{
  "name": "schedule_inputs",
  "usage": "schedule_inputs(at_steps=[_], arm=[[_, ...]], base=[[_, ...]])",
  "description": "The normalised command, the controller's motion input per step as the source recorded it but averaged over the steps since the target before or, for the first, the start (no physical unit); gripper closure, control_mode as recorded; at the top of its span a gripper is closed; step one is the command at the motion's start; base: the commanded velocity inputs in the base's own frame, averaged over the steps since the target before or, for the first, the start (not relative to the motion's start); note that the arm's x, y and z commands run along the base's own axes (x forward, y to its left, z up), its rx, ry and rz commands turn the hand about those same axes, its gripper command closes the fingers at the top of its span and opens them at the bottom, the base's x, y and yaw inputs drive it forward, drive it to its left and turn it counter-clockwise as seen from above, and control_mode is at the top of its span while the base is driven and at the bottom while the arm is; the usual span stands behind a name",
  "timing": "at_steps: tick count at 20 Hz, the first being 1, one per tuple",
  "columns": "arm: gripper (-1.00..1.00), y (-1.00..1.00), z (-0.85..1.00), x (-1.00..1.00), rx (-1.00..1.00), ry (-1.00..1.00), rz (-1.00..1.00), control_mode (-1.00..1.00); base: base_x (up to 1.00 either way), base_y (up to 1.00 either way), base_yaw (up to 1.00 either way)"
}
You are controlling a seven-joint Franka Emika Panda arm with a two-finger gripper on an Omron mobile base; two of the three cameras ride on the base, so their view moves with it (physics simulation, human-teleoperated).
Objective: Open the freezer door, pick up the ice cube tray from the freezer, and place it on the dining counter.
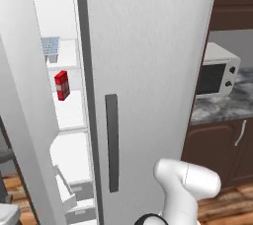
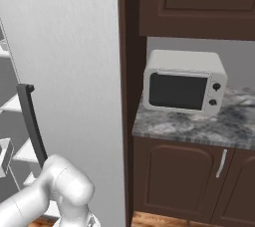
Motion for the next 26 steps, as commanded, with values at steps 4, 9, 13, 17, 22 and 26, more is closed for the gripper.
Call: schedule_inputs(at_steps=[4, 9, 13, 17, 22, 26], arm=[[-1.0, -0.09, 0.12, -0.75, -0.02, 0.0, 0.19, -1.0], [-1.0, -0.6, 0.33, -1.0, 0.0, 0.0, 0.15, -1.0], [-1.0, -0.8, 0.38, -0.98, 0.0, 0.0, 0.12, -1.0], [-1.0, -0.94, 0.45, -0.84, 0.0, 0.0, 0.1, -1.0], [-1.0, -0.99, 0.5, -0.59, 0.0, 0.02, 0.05, -1.0], [-1.0, -1.0, 0.63, -0.25, 0.03, 0.04, 0.07, -1.0]], base=[[0.0, 0.0, 0.0], [0.0, 0.0, 0.0], [0.0, 0.0, 0.0], [0.0, 0.0, 0.0], [0.0, 0.0, 0.0], [0.0, 0.0, 0.0]])
